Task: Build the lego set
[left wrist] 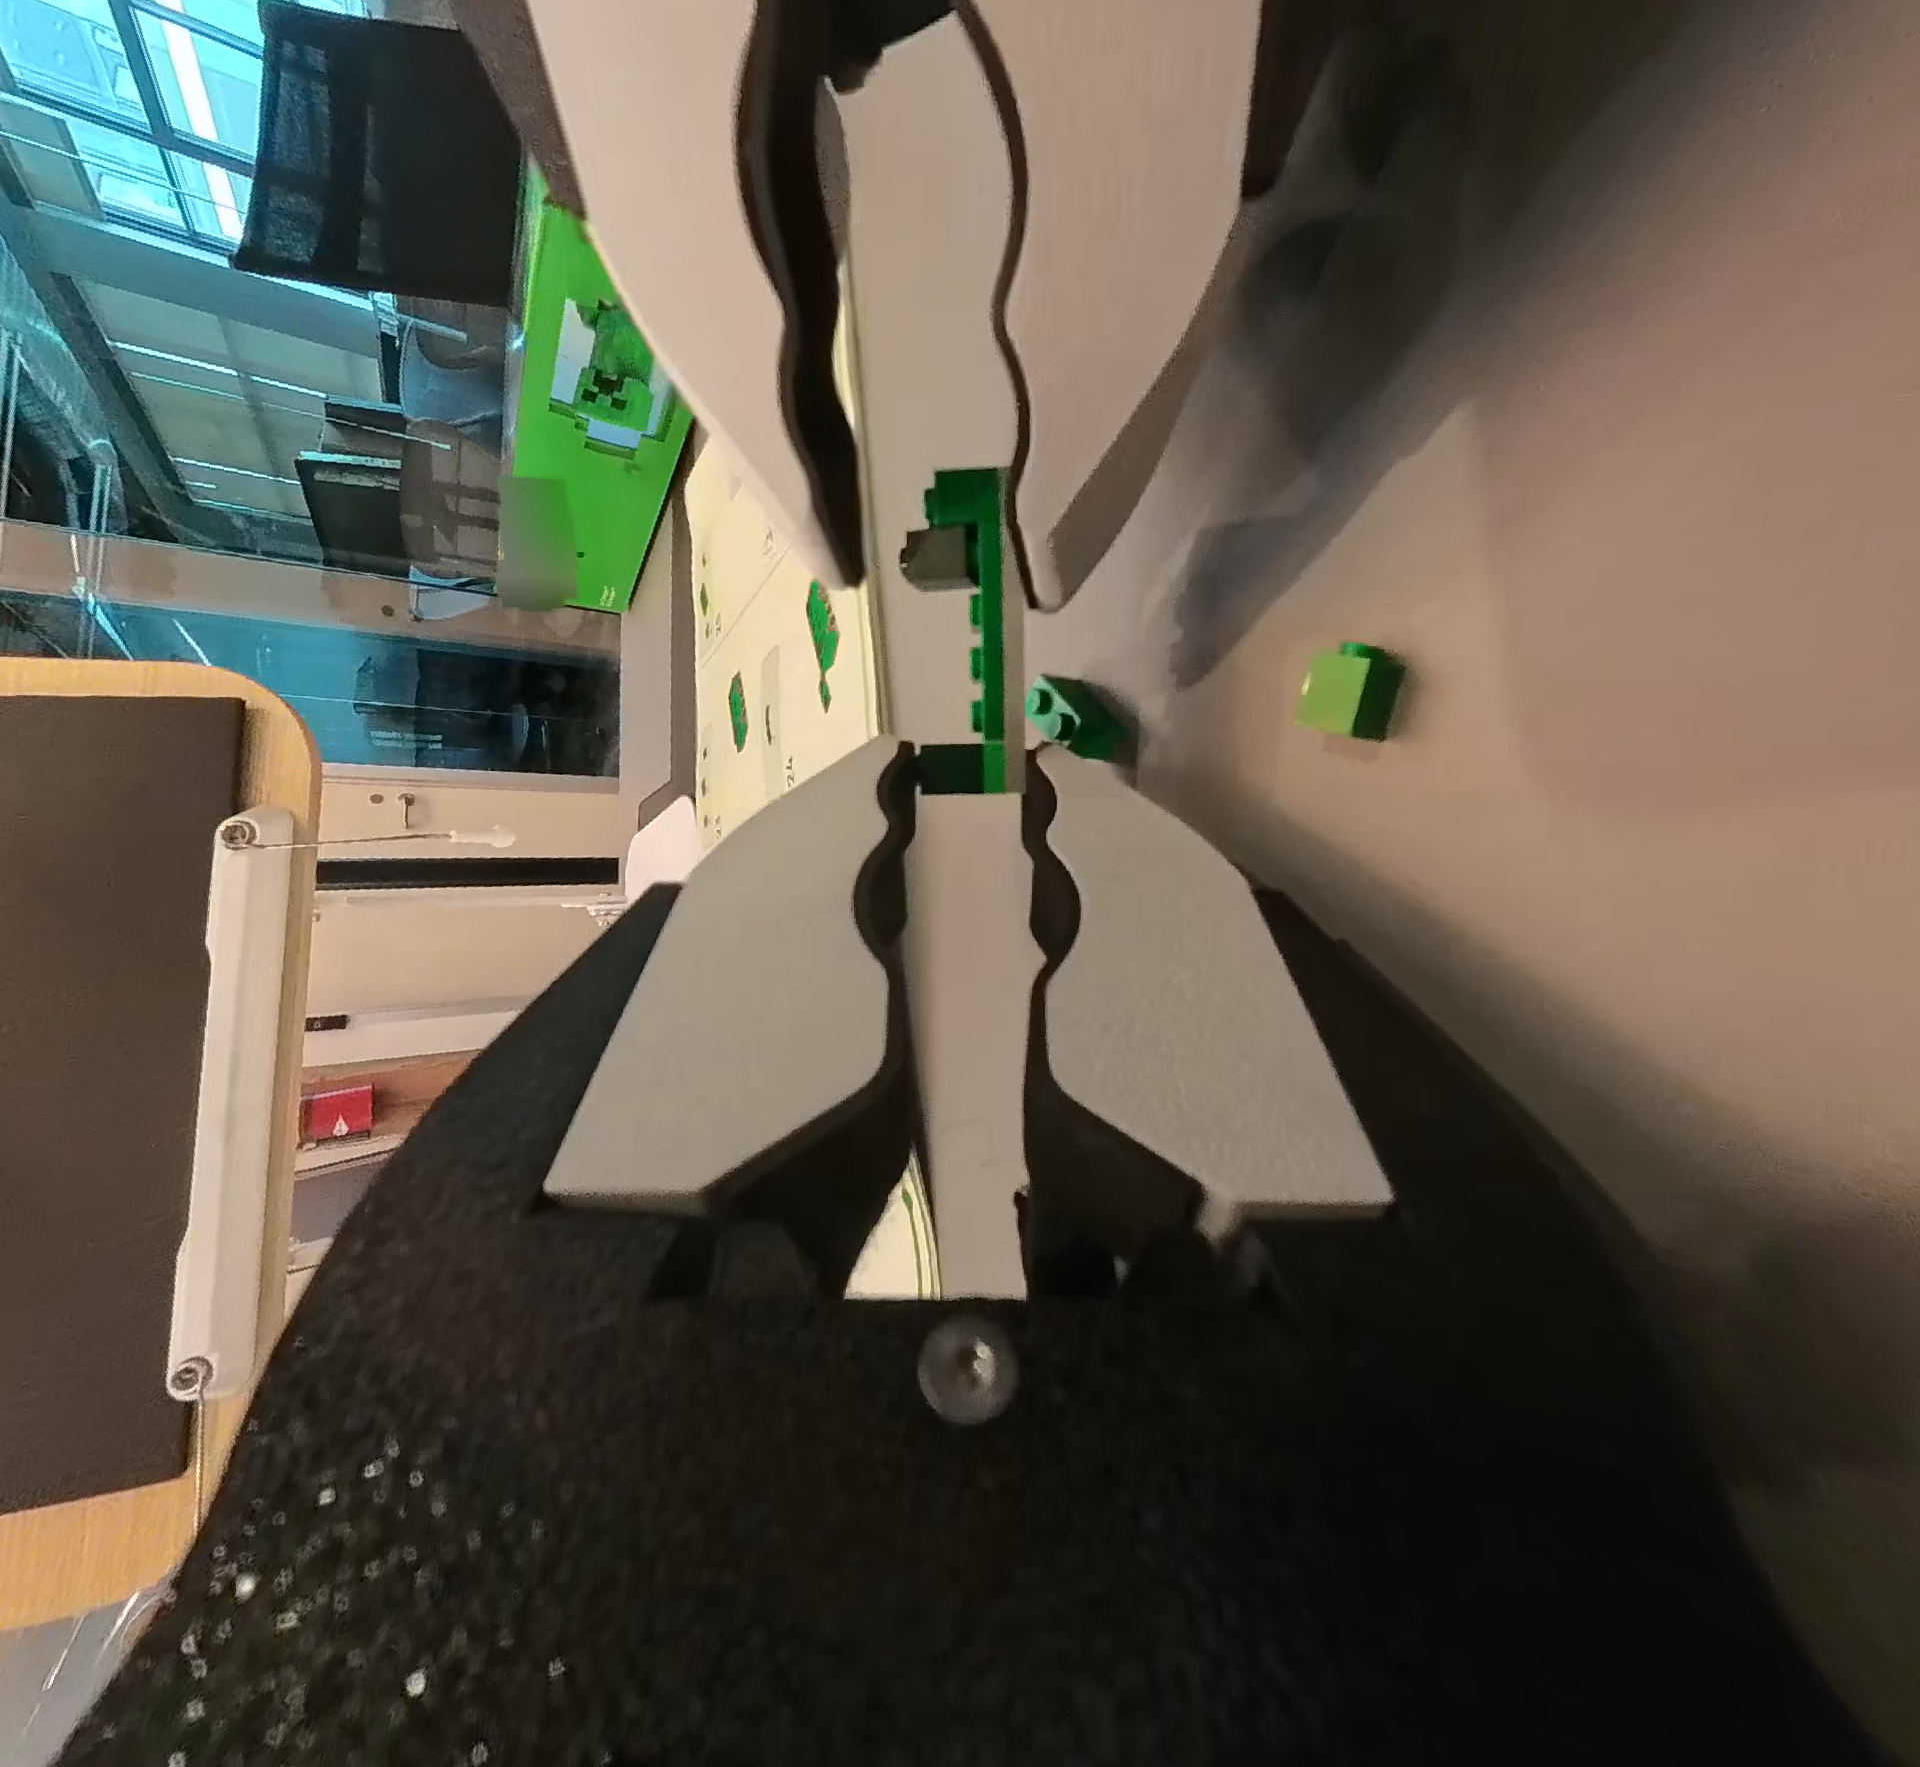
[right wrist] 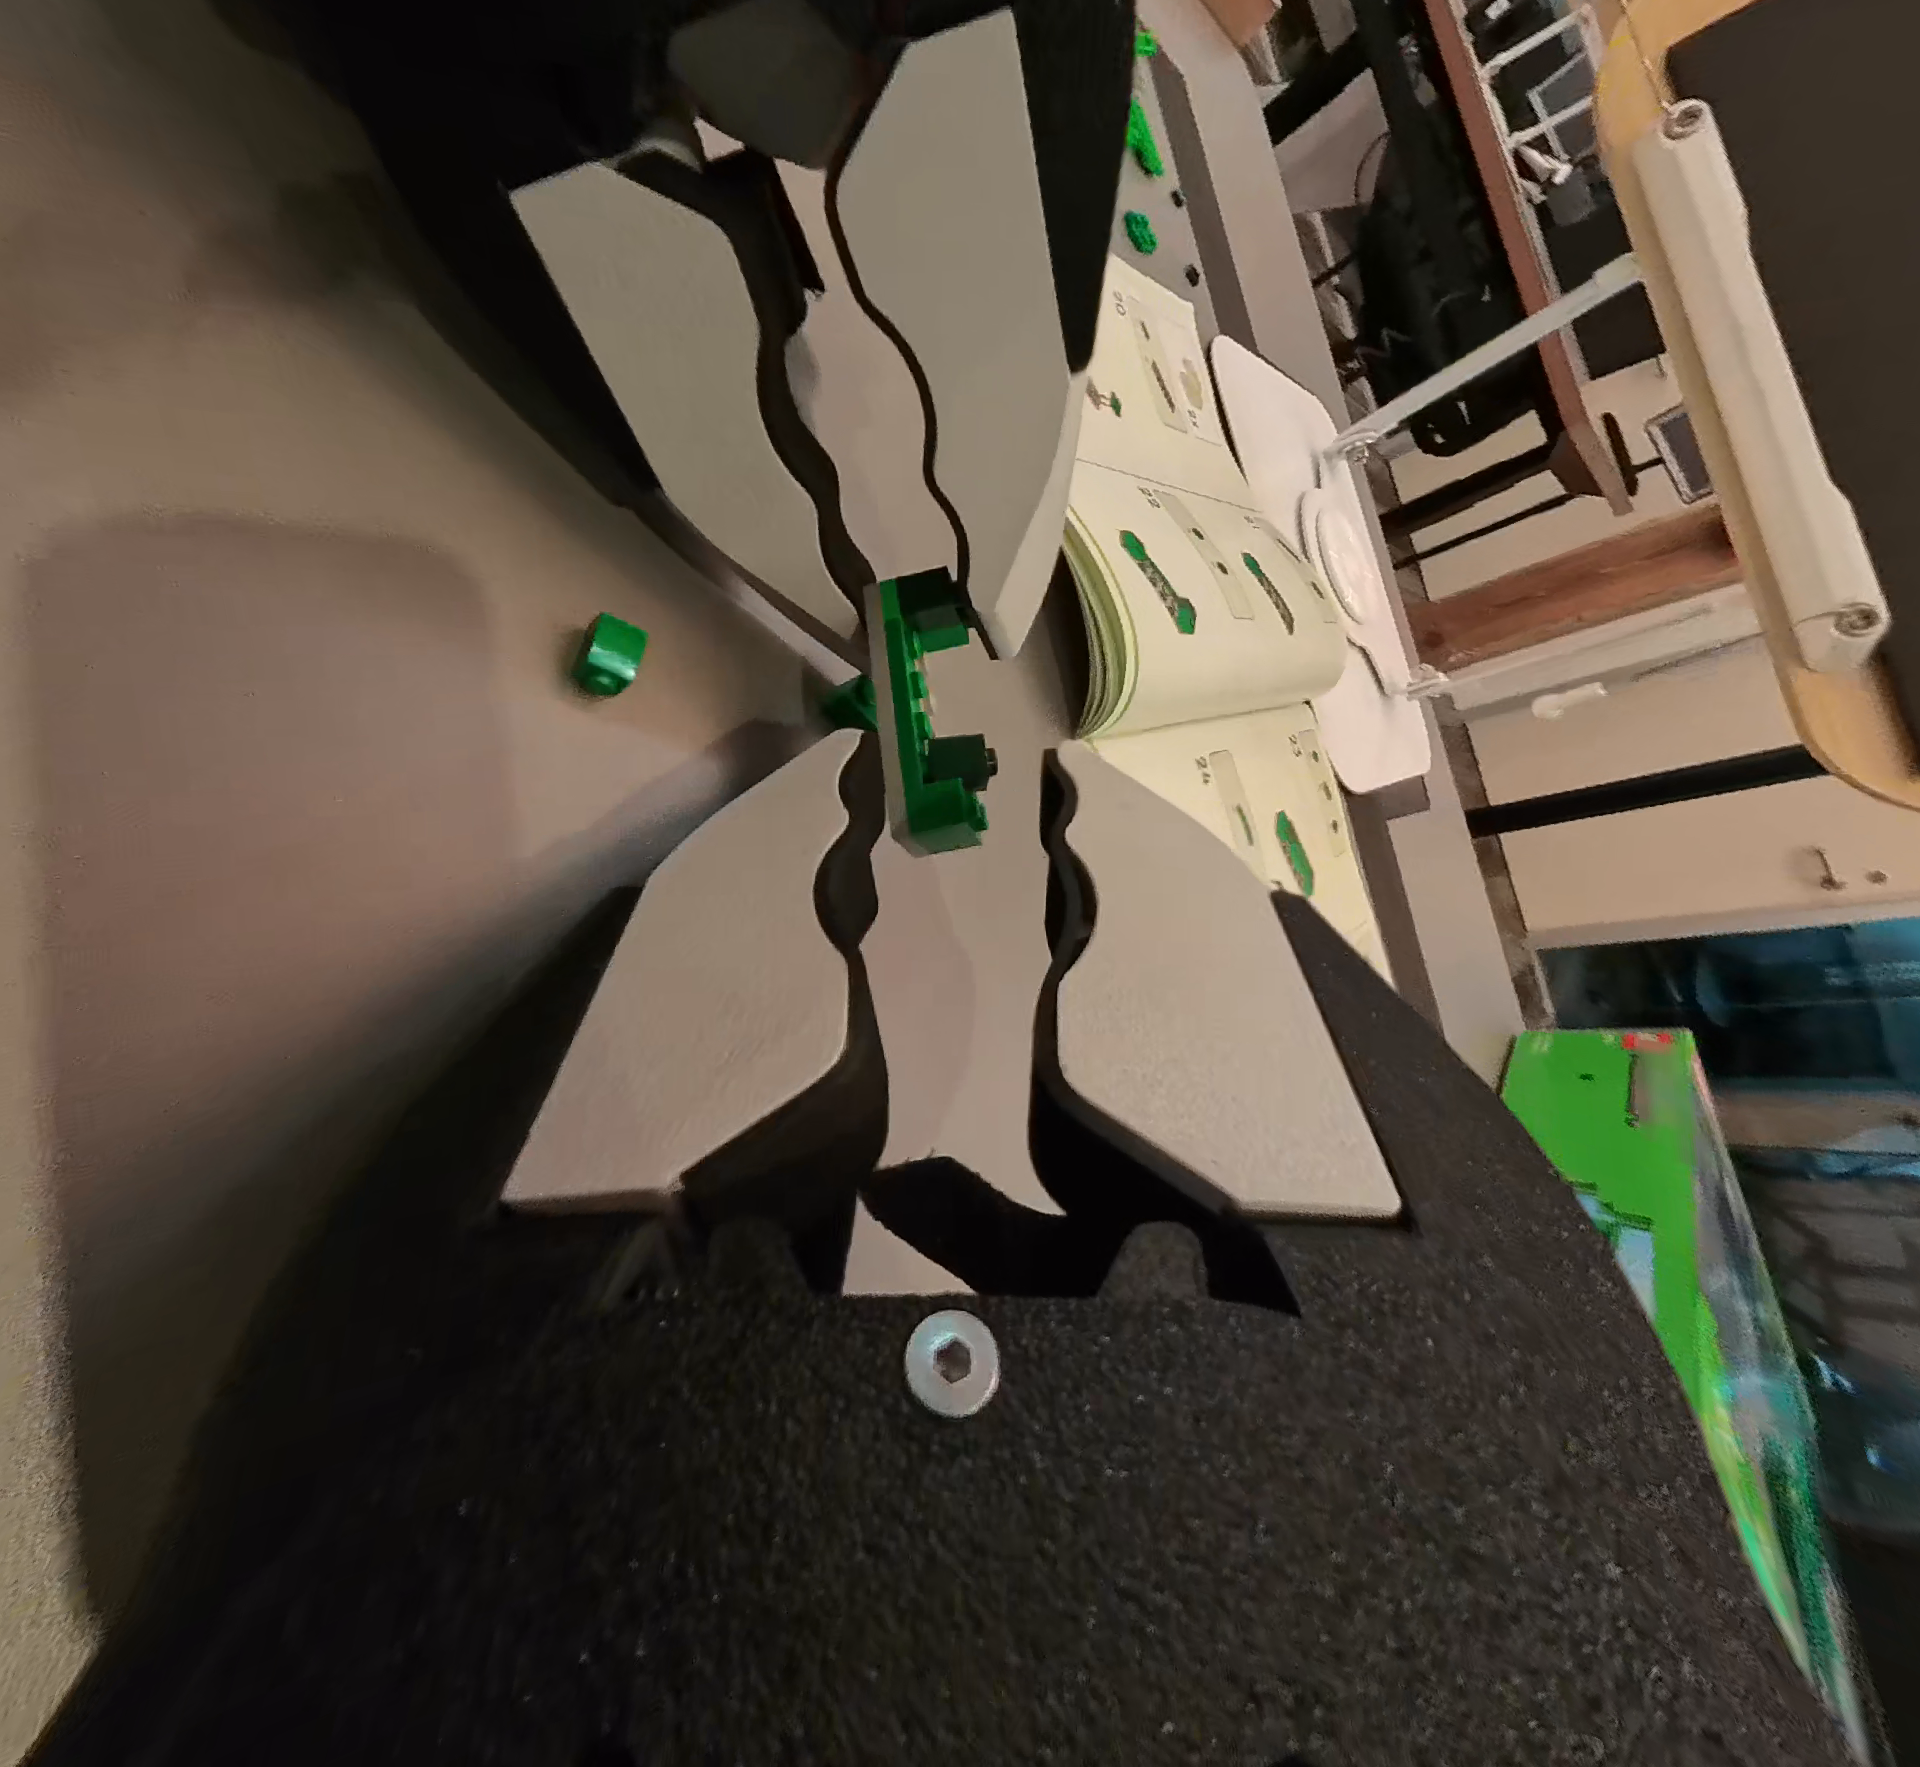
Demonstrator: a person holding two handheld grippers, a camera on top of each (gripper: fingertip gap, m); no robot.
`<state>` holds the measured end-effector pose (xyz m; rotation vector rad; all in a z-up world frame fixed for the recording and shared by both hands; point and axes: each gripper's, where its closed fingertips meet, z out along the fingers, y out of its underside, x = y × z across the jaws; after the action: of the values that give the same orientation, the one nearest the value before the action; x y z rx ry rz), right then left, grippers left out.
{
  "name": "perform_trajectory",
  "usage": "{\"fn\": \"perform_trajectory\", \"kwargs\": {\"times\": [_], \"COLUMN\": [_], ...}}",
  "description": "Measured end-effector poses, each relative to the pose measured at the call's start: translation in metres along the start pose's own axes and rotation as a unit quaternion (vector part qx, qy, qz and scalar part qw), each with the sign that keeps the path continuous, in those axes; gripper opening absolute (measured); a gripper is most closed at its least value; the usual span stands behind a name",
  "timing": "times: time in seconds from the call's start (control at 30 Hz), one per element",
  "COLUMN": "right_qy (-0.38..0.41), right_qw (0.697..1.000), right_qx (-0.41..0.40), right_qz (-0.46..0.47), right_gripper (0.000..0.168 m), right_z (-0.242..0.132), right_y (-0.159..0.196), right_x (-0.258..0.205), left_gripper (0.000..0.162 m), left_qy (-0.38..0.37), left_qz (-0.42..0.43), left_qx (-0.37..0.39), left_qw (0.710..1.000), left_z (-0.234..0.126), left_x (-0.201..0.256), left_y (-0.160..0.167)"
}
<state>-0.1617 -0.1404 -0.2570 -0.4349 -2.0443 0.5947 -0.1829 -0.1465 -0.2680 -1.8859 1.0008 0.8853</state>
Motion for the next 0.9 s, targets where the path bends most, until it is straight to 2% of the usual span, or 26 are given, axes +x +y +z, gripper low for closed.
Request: {"fn": "perform_trajectory", "kwargs": {"times": [0.07, 0.27, 0.37, 0.5, 0.8, 0.9], "right_qy": [-0.007, 0.004, 0.028, 0.034, 0.001, -0.005], "right_qw": [1.000, 0.997, 0.990, 0.980, 0.987, 0.996], "right_qx": [0.003, -0.017, -0.050, -0.104, -0.106, -0.074], "right_qz": [-0.007, -0.069, -0.130, -0.165, -0.118, -0.051], "right_gripper": [0.021, 0.020, 0.019, 0.018, 0.018, 0.018], "right_z": [-0.0007, -0.0005, 0.0006, 0.0059, 0.0055, 0.0060], "right_y": [-0.0001, 0.0003, 0.0007, 0.0061, 0.0078, 0.0056], "right_x": [-0.0026, -0.0030, -0.0008, -0.0019, -0.0056, -0.0045], "left_gripper": [0.019, 0.019, 0.019, 0.019, 0.019, 0.019], "left_qy": [-0.001, 0.004, 0.006, 0.014, 0.022, 0.021], "left_qz": [-0.001, -0.005, -0.011, -0.006, -0.004, -0.016], "left_qx": [0.001, -0.001, -0.008, -0.025, -0.026, -0.019], "left_qw": [1.000, 1.000, 1.000, 1.000, 0.999, 0.999], "left_z": [-0.0003, -0.0003, 0.0002, 0.0025, 0.0024, 0.0025], "left_x": [-0.0005, 0.0006, 0.0000, 0.0031, 0.0063, 0.0042], "left_y": [-0.0004, 0.0004, 0.0024, 0.0072, 0.0066, 0.0067]}}
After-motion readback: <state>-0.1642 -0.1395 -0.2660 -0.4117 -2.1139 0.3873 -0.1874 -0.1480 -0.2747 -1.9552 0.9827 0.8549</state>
